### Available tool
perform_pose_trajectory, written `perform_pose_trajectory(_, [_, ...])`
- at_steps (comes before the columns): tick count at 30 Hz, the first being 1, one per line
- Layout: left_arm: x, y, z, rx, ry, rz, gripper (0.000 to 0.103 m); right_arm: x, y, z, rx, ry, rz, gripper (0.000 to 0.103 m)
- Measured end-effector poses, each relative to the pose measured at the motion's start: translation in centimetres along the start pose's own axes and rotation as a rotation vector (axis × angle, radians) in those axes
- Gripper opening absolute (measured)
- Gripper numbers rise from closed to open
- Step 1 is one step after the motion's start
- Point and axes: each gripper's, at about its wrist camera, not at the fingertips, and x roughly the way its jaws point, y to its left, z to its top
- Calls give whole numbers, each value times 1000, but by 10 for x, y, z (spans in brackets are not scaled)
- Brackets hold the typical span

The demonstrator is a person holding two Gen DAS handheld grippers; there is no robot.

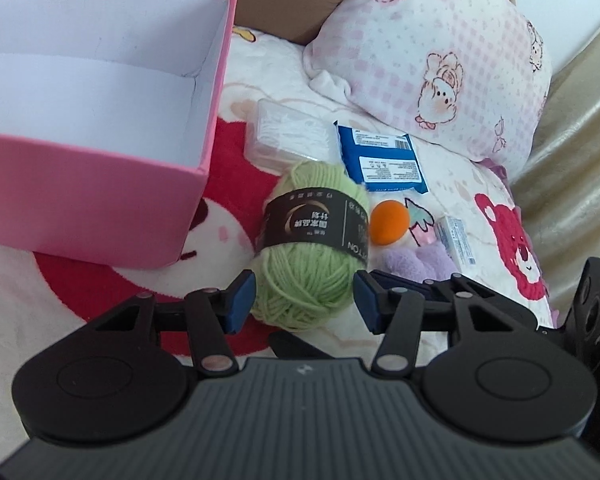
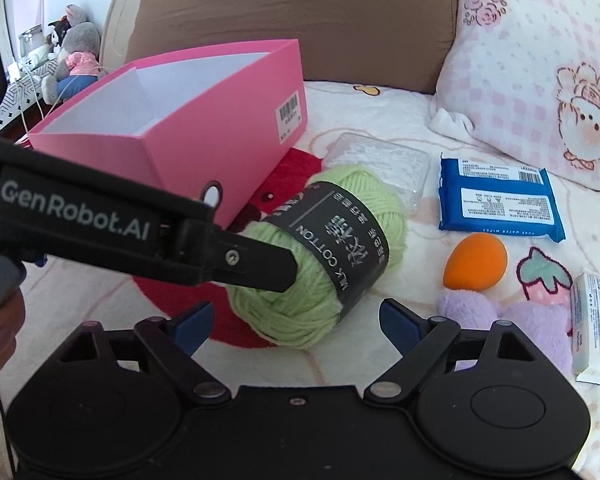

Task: Organize objects
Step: 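Move the left tool toward the green yarn skein and open its fingers, then close the left tool fingers around the green yarn skein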

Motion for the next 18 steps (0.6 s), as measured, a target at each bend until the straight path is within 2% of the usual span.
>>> perform_pose_trajectory(5, [6, 0, -2, 7, 16, -51, 48, 9, -6, 1, 51, 19, 37, 91])
perform_pose_trajectory(9, [11, 3, -1, -3, 28, -90, 47, 16, -5, 2, 42, 14, 38, 92])
perform_pose_trajectory(11, [13, 5, -1, -10, 34, -95, 45, 17, -5, 2, 21, 5, 32, 88])
perform_pose_trajectory(15, [14, 3, -1, -5, 54, -111, 45, 13, -2, -2, -41, -1, -1, 75])
perform_pose_trajectory(18, [9, -5, -4, 10, 58, -92, 45, 8, -2, -3, -51, 5, 3, 68])
